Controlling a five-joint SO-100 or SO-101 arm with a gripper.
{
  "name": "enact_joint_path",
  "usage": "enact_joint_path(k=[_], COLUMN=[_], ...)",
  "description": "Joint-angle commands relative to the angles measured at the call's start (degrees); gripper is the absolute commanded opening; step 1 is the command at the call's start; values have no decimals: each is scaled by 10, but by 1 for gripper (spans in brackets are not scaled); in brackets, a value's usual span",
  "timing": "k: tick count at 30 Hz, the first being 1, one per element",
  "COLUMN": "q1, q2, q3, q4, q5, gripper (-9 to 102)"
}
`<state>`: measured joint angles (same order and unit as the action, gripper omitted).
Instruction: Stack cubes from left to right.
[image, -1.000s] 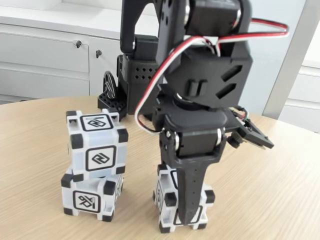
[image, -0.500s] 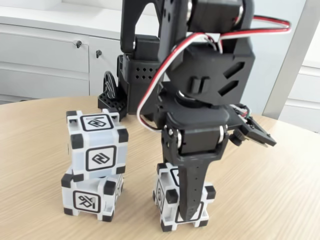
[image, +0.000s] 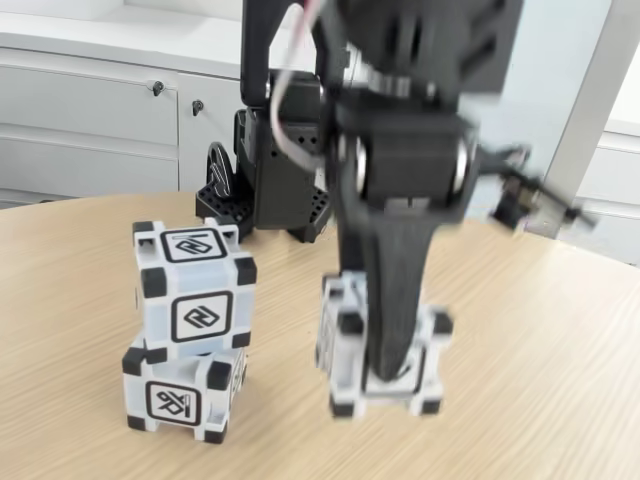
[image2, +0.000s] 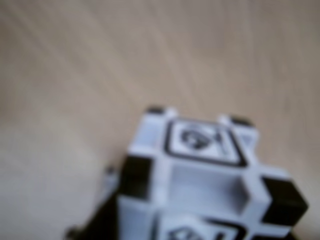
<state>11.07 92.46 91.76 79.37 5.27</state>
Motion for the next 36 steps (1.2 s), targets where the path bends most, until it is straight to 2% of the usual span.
enact_joint_path(k=[1, 11, 14, 25, 31, 36], q1=[4, 6, 8, 178, 198, 198], q2=[53, 56, 58, 58, 62, 128], q3=[-91, -326, -361, -362, -347, -272], q4=[32, 187, 196, 196, 198, 198], q5=[25, 12, 1, -80, -89, -95], gripper=[13, 13, 14, 14, 13, 13])
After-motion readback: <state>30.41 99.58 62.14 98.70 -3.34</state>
